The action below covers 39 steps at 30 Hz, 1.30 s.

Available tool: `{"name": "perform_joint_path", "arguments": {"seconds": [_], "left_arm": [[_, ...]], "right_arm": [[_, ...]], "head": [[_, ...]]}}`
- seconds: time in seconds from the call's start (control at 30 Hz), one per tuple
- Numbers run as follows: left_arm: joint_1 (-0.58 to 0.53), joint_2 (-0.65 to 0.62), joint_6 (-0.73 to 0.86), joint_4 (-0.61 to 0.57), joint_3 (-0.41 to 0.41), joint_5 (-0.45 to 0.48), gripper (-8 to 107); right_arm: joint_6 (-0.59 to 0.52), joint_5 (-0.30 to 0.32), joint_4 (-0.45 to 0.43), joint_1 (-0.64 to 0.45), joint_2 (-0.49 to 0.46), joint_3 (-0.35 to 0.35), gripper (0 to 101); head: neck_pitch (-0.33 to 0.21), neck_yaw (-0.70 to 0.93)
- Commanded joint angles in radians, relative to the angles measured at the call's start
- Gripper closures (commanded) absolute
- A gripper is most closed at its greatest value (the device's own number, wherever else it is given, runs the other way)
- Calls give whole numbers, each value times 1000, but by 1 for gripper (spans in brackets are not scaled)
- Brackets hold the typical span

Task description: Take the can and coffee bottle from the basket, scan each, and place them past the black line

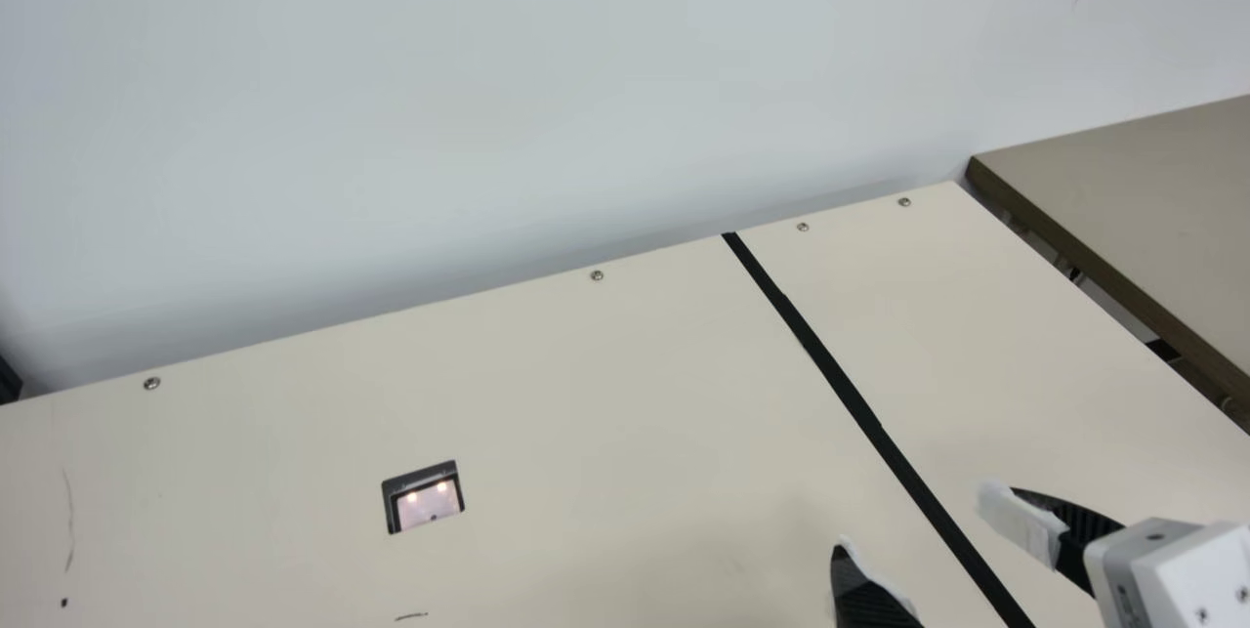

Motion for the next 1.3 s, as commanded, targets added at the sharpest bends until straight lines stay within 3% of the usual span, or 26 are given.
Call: {"name": "perform_joint_path", "arguments": {"seconds": [0.0,0.13,0.37,0.83,1.03,1.2,1.27], "left_arm": [[0,0,0,0,0,0,9],[0,0,0,0,0,0,9],[0,0,0,0,0,0,9],[0,0,0,0,0,0,9],[0,0,0,0,0,0,9],[0,0,0,0,0,0,9],[0,0,0,0,0,0,9]], "right_arm": [[9,14,0,-2,-1,-19,0],[30,50,2,-1,1,-89,0],[70,128,16,14,38,-275,0],[201,363,142,95,118,-610,0],[255,448,251,140,132,-683,0],[293,499,356,150,133,-703,0],[293,498,334,152,133,-703,0]], "head": [[-17,2],[-17,2],[-17,2],[-17,2],[-17,2],[-17,2],[-17,2]]}}
